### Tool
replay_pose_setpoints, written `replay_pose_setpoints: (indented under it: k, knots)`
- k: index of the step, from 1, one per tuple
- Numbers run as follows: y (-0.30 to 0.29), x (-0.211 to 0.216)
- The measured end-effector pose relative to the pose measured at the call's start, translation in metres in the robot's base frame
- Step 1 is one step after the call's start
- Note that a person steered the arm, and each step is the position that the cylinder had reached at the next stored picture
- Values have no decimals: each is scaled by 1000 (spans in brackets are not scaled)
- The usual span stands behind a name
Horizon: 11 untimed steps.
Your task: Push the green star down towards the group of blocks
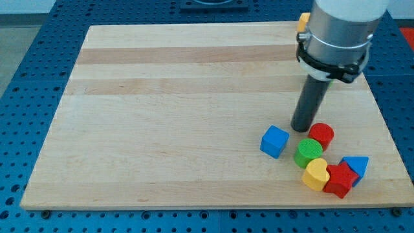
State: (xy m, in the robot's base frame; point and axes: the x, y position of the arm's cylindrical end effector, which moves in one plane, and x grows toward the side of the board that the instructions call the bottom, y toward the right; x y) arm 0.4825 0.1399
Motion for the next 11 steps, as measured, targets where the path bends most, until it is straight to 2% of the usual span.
replay_pose_setpoints:
  k: [1,2,3,4,6,9,11]
  knots:
    - [-42,-53]
    - [-26,-138]
    - [48,-170]
    - [87,-157]
    - [67,-149]
    - [76,-72]
    - [15,-81]
